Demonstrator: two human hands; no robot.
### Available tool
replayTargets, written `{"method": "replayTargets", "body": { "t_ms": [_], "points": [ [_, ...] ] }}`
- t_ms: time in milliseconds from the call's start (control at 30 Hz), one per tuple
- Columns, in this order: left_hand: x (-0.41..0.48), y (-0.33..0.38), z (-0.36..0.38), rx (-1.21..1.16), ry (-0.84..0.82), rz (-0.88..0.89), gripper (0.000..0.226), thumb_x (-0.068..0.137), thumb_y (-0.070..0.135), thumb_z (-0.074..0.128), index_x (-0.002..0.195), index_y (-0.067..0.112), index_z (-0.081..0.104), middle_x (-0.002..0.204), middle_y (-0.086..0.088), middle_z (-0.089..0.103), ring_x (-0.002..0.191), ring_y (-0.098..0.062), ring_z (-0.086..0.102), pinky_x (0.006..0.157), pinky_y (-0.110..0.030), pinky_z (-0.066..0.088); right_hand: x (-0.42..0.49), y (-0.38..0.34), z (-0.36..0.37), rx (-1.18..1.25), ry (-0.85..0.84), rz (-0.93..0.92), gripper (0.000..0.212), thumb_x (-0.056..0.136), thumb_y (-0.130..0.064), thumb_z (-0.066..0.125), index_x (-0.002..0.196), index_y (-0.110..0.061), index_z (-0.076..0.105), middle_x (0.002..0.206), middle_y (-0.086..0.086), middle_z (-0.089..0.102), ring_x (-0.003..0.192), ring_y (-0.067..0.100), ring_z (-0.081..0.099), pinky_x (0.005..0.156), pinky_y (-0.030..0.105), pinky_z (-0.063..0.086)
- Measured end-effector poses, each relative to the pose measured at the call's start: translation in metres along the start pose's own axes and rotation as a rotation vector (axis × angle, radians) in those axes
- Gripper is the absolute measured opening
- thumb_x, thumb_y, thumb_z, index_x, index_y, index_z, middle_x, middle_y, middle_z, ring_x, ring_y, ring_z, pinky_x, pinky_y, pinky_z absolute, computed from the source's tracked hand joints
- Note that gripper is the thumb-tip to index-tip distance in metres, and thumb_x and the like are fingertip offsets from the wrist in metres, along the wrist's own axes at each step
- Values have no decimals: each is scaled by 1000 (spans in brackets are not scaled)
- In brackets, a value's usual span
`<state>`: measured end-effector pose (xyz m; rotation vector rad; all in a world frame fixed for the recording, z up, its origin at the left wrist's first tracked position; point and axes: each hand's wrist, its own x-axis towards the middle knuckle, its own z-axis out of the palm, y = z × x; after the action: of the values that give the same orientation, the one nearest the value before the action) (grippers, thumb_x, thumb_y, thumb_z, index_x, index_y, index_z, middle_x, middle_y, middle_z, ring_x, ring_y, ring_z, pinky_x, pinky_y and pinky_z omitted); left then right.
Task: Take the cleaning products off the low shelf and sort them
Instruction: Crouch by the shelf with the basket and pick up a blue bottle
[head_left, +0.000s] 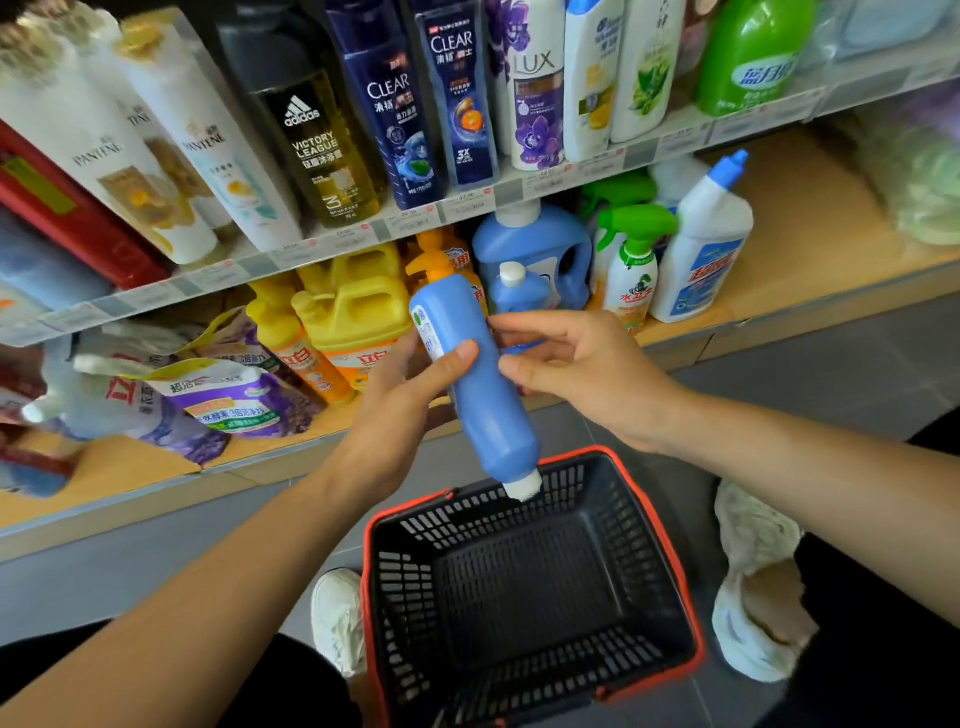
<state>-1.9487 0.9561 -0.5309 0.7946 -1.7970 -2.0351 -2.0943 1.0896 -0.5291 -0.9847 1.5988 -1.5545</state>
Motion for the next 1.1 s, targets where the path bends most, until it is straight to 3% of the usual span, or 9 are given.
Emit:
{"method": "replayTargets", "body": {
  "t_ms": [200, 300, 400, 500, 600, 733, 867, 1000, 1100],
  "points": [
    [4, 7, -2, -33, 234, -30, 69, 75, 45, 79, 131, 14, 54, 119, -11, 71, 103, -24, 73, 76, -41, 62, -9, 6, 7, -291, -148, -20, 88, 71, -27, 90, 143, -41, 42, 100, -19, 61, 81, -2, 66, 72, 13, 52],
    [4, 5, -2, 22, 248, -42, 71, 76, 56, 78, 129, 13, 57, 117, -10, 72, 102, -25, 73, 80, -45, 62, -9, 5, 11, -279, -138, -60, 81, 68, -30, 89, 129, -55, 43, 86, -26, 60, 74, -4, 60, 70, 14, 51],
    [3, 6, -6, -24, 187, -63, 61, 78, 62, 69, 117, 15, 68, 110, -6, 76, 94, -17, 74, 72, -34, 61, -8, 6, 8, -69, -104, 33, 75, 70, -21, 86, 136, -36, 54, 90, -20, 66, 81, 6, 67, 75, 22, 56],
    [5, 10, -16, -164, 144, -118, 35, 84, 55, 71, 102, 25, 77, 107, 0, 77, 92, -17, 73, 75, -32, 61, -6, 4, 2, 52, -60, 83, 55, 72, -22, 81, 121, -36, 62, 107, 1, 70, 91, 15, 69, 78, 28, 57],
    [6, 13, -19, -267, 98, -122, 31, 87, 37, 73, 114, 22, 73, 114, -5, 75, 96, -25, 73, 78, -39, 60, -5, 2, -1, 68, 0, 93, 40, 85, -10, 76, 111, -36, 61, 114, 3, 67, 95, 14, 67, 80, 33, 55],
    [4, 12, -8, -155, 186, -63, 46, 85, 30, 78, 125, 12, 64, 113, -8, 75, 98, -30, 73, 74, -42, 61, -5, 2, 0, -252, 84, -88, 47, 87, -2, 72, 117, -36, 58, 119, 5, 58, 99, 16, 65, 85, 32, 55],
    [-1, 11, -1, -105, 229, -32, 46, 87, 29, 77, 128, 14, 59, 111, -6, 75, 91, -28, 75, 66, -38, 60, -10, 4, 9, -432, 36, -212, 63, 80, -13, 83, 137, -20, 57, 124, 2, 54, 110, 16, 59, 93, 38, 53],
    [-5, 18, 3, -155, 118, -62, 22, 98, 29, 63, 117, 20, 68, 90, -2, 73, 75, -28, 72, 68, -37, 62, -5, 3, 7, -361, 93, -60, 80, 72, -22, 90, 142, -16, 52, 127, 3, 61, 115, 21, 62, 97, 43, 53],
    [-4, 25, 5, -197, 84, -45, 25, 98, 19, 62, 119, 9, 69, 97, -8, 74, 81, -27, 73, 72, -31, 61, -3, 4, 5, -153, 92, 88, 62, 75, -12, 87, 129, -10, 59, 118, 10, 70, 108, 27, 68, 96, 51, 54]
  ]
}}
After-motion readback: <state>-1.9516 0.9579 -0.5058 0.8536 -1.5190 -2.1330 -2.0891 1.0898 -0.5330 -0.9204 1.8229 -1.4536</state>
